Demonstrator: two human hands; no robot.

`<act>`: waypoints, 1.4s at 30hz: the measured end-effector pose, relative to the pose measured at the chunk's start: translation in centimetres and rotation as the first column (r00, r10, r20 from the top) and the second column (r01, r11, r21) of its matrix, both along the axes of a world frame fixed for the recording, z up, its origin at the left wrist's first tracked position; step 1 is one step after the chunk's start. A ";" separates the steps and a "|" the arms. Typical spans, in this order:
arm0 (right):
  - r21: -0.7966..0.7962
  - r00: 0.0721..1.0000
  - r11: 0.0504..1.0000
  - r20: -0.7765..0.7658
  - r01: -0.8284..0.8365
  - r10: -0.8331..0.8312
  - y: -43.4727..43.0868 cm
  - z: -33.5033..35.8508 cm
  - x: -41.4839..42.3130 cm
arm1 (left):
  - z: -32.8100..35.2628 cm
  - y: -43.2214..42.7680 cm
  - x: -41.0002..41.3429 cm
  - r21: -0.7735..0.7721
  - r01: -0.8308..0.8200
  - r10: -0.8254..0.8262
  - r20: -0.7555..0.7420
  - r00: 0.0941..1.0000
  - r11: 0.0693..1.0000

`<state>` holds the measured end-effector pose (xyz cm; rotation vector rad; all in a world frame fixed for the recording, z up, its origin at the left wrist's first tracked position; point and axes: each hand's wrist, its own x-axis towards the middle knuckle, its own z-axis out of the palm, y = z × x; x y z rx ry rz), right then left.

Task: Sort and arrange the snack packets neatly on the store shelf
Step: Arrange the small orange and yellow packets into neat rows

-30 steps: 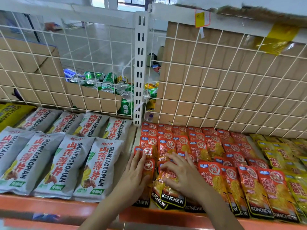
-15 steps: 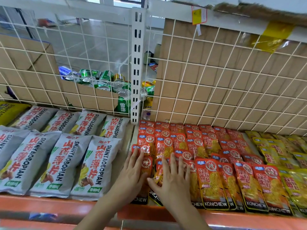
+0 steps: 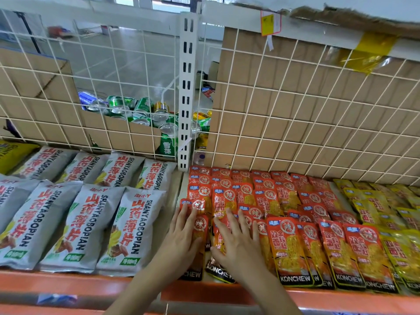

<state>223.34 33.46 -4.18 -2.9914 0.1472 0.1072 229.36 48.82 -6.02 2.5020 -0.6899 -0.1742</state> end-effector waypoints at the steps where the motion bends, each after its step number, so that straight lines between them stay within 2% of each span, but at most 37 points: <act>1: 0.000 0.999 0.999 -0.024 -0.034 0.034 -0.5 0.2 0.0 | 0.1 0.0 -0.1 -0.006 -0.001 0.001 -0.001 1.000 1.000; 6: 0.027 0.995 0.995 -0.028 -0.099 0.100 -2.1 0.5 0.0 | 0.4 0.0 -0.3 -0.014 0.007 -0.007 -0.008 1.000 1.000; 9: -0.059 0.995 0.994 0.014 -0.094 0.095 -2.3 -0.1 -0.2 | 0.4 -0.4 -0.4 -0.025 0.019 -0.020 -0.041 0.999 0.999; 12: -0.084 0.997 0.994 -0.012 -0.072 0.071 -1.8 0.3 -0.3 | 0.4 -0.6 -0.6 -0.056 0.018 -0.023 -0.079 0.997 0.998; 17: 0.142 0.990 0.985 0.119 -0.096 0.079 -2.4 1.5 0.9 | 0.7 -0.7 -1.2 -0.174 -0.048 0.034 -0.088 0.996 0.984; 21: 0.266 0.982 0.954 0.161 -0.140 0.100 -2.2 3.0 4.4 | 0.3 -0.6 -1.6 -0.169 -0.134 0.123 -0.071 0.990 0.977; 27: 0.243 0.981 0.953 0.121 -0.180 0.155 -0.6 3.5 10.0 | 0.4 -0.6 -1.9 -0.094 -0.162 0.160 -0.024 0.987 0.982; 29: 0.222 0.979 0.956 0.113 -0.192 0.170 -0.2 3.5 10.7 | 0.6 -0.7 -2.0 -0.029 -0.157 0.157 -0.003 0.988 0.987; 32: 0.233 0.979 0.953 0.108 -0.194 0.172 -0.2 3.4 11.0 | 0.6 -0.7 -2.0 -0.013 -0.157 0.156 -0.019 0.988 0.988; 37: 0.384 0.996 0.919 0.034 -0.092 0.086 -0.7 3.3 11.2 | 0.7 -0.6 -2.3 -0.047 -0.170 0.169 -0.030 0.985 0.984; 42: 0.443 0.997 0.896 0.061 0.018 -0.050 -1.4 2.9 10.7 | 0.9 -0.9 -2.5 -0.007 -0.187 0.186 -0.081 0.979 0.982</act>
